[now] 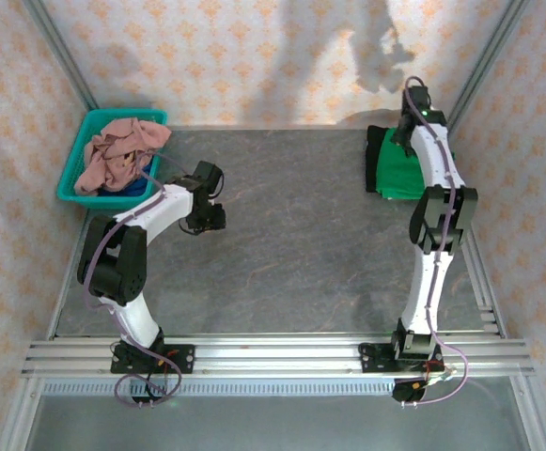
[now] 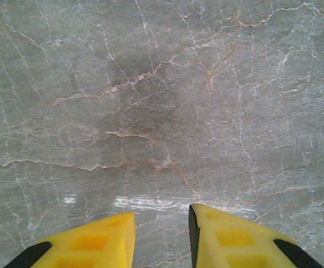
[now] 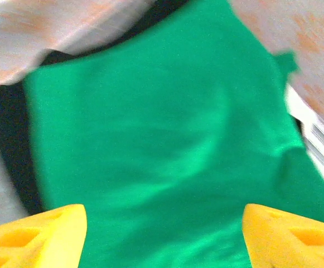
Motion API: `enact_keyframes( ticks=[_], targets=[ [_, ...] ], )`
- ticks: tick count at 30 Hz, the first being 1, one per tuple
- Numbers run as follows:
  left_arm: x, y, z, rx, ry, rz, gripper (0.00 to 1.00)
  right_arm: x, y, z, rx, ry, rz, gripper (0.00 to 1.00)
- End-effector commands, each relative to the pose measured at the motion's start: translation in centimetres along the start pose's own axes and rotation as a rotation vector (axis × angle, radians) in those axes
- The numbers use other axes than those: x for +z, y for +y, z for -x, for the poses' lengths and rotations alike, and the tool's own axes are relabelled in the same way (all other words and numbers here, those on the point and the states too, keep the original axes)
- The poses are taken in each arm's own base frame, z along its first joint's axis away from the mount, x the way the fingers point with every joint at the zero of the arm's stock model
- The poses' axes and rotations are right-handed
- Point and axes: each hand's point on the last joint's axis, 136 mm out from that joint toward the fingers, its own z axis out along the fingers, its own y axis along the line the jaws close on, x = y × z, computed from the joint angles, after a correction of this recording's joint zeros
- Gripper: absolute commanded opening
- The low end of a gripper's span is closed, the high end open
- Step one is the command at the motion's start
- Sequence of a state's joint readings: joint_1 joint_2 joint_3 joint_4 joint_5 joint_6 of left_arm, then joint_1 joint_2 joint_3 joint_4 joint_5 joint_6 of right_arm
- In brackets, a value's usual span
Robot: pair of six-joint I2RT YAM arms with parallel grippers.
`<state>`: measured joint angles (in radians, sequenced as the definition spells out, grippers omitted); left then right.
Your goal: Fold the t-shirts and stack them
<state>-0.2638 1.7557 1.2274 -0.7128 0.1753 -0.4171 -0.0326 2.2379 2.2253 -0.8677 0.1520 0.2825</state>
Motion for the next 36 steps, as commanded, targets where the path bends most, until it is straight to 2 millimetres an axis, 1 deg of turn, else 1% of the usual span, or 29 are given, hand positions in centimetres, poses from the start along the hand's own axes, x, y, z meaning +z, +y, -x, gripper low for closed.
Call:
enact_keyframes(
  ticks=[1, 5, 8, 10, 14, 17, 20, 23, 26, 28, 30, 33, 34, 36],
  targets=[
    [-1.6, 0.2, 1.1, 0.008, -0.044, -0.009, 0.32, 1.6, 1.7, 0.4, -0.076, -0.016, -0.03, 0.75],
    [-1.9, 0.8, 0.9, -0.003, -0.049, -0.003, 0.32, 5.1, 2.8, 1.1, -0.127, -0.049, -0.069, 0.75],
    [-2.0, 1.1, 0.8, -0.009, -0.047, -0.004, 0.32, 7.2, 3.5, 1.5, -0.144, -0.089, -0.065, 0.75],
    [-2.0, 1.3, 0.6, -0.01, -0.044, 0.002, 0.32, 8.0, 4.1, 1.3, -0.144, -0.09, -0.039, 0.74],
    [-2.1, 1.6, 0.5, -0.012, -0.042, 0.007, 0.32, 9.3, 5.2, 0.1, -0.162, -0.053, 0.016, 0.7],
    [-2.1, 1.7, 0.4, -0.019, -0.045, 0.01, 0.32, 9.6, 5.4, -0.5, -0.169, -0.036, 0.025, 0.7],
    [-2.1, 1.8, 0.3, -0.025, -0.045, 0.01, 0.32, 10.0, 5.5, -0.8, -0.18, -0.029, 0.03, 0.66],
    [-2.2, 1.8, 0.3, -0.027, -0.047, 0.008, 0.32, 9.8, 5.9, -0.6, -0.184, -0.032, 0.055, 0.54],
    [-2.1, 1.8, 0.2, -0.026, -0.044, 0.012, 0.32, 9.5, 6.9, -0.4, -0.197, -0.04, 0.101, 0.37],
    [-2.2, 2.0, 0.1, -0.028, -0.045, 0.016, 0.32, 9.5, 6.7, -0.3, -0.207, -0.044, 0.092, 0.3],
    [-2.2, 2.1, 0.1, -0.028, -0.049, 0.02, 0.32, 9.9, 6.6, -0.8, -0.221, -0.027, 0.089, 0.25],
    [-2.3, 2.2, 0.0, -0.03, -0.048, 0.02, 0.32, 10.1, 6.6, -1.3, -0.232, -0.01, 0.093, 0.12],
    [-2.3, 2.2, 0.0, -0.03, -0.049, 0.019, 0.32, 9.9, 6.7, -1.1, -0.228, -0.013, 0.102, 0.08],
    [-2.3, 2.2, -0.1, -0.029, -0.047, 0.018, 0.32, 9.0, 7.1, -0.4, -0.219, -0.029, 0.124, 0.03]
  ],
)
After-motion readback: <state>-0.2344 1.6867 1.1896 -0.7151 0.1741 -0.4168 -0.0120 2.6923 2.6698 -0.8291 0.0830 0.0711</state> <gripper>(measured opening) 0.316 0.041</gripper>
